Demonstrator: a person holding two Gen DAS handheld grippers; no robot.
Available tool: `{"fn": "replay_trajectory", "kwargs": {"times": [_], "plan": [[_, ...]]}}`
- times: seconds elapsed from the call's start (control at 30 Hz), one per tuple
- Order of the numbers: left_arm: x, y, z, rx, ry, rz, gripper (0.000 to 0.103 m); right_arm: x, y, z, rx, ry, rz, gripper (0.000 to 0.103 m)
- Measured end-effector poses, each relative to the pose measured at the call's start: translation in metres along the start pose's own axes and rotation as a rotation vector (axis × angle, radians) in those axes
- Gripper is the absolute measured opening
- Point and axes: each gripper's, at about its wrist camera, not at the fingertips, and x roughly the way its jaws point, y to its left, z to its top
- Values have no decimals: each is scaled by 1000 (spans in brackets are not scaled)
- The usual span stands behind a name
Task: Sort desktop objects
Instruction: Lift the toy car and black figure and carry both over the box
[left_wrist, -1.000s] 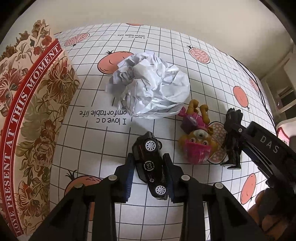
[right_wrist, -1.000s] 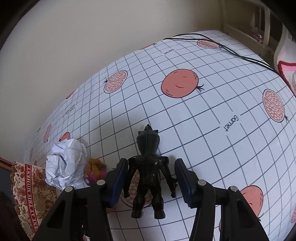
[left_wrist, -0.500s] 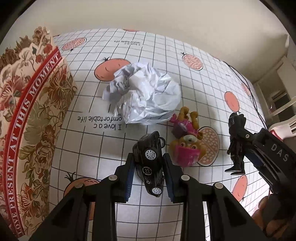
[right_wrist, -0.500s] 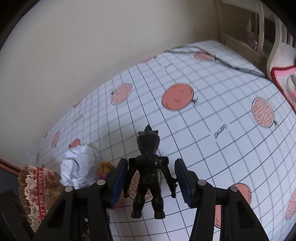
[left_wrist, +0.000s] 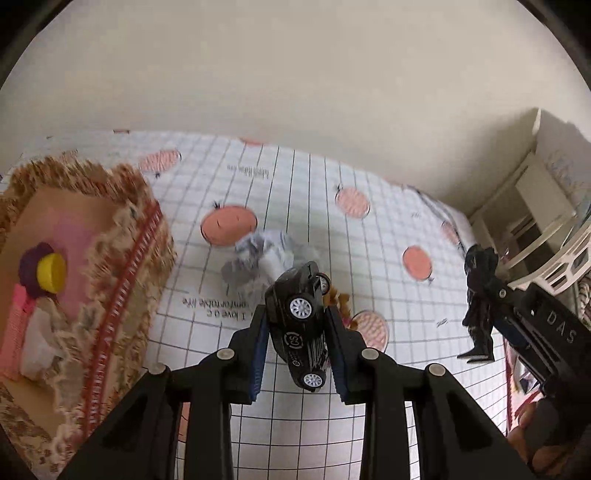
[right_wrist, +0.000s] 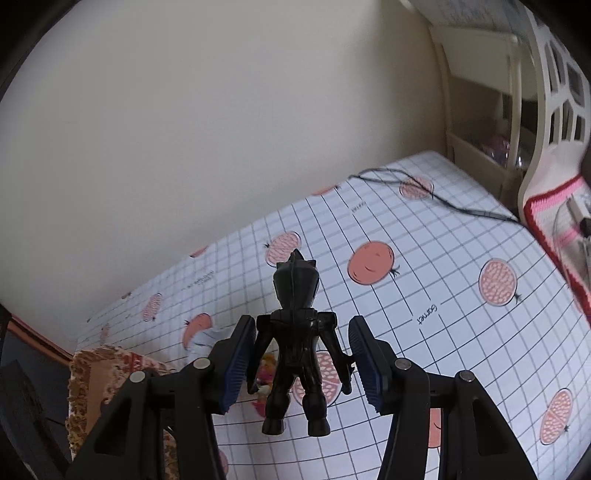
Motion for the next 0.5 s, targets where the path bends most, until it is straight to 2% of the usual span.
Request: {"fn": "replay_trajectory", "kwargs": {"times": [0.33, 0.5], "plan": [[-48, 10, 9, -21, -117, -22, 31, -41, 27, -6, -47, -33, 44, 56], [-59, 17, 12, -42, -148, -20, 31, -43, 37, -11, -69, -40, 70, 56]]}}
